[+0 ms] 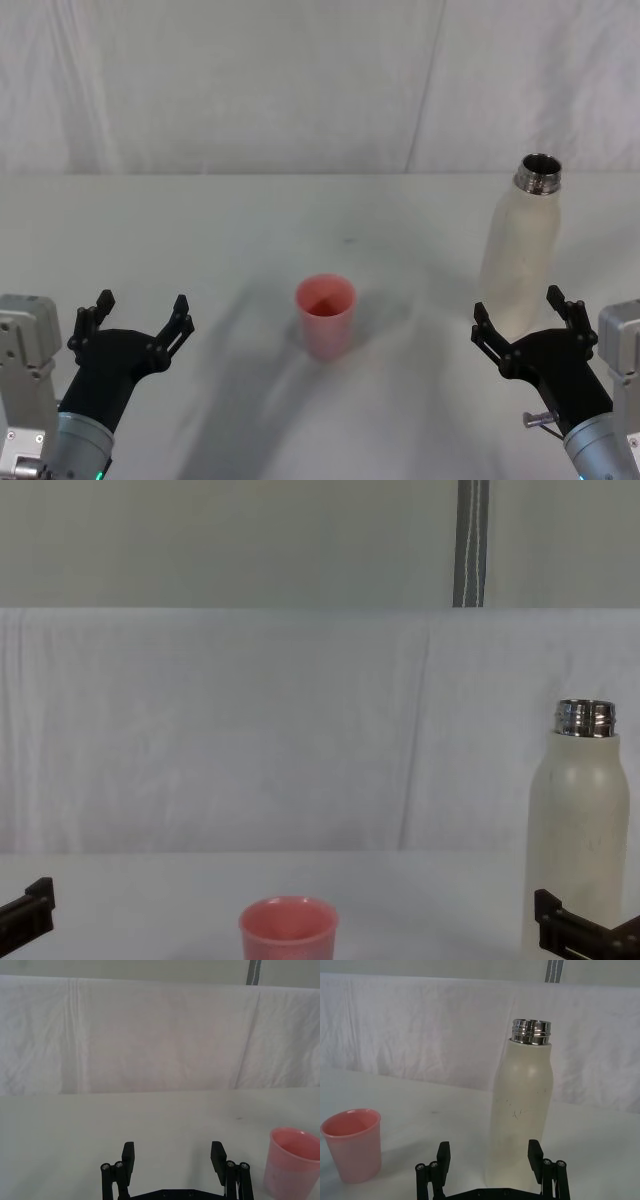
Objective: Grasp the thermos with one hand and pour water into the cup lid.
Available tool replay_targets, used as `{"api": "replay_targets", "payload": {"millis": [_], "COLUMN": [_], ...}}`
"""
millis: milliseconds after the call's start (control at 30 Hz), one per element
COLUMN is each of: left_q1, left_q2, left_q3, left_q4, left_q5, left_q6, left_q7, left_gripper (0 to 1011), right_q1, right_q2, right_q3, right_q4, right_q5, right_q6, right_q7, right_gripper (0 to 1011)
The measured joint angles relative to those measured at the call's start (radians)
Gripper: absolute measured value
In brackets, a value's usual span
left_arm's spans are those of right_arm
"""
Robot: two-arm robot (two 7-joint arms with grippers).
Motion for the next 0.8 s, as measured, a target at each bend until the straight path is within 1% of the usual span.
{"api": "replay_targets", "payload": {"millis": [800], "left_q1": [0.000], "left_q2": [0.000], "left_q3": [0.000], "left_q4": [0.000], "left_q5": [0.000], "left_q6": [0.000], "left_q7": [0.000], "left_gripper": [1001], "right_q1": [0.000], "right_q2": [0.000], "right_q3": [0.000], "right_q4": [0.000], "right_q5": [0.000], "right_q6": [0.000], "right_q7": [0.000], "right_gripper": [1000]}}
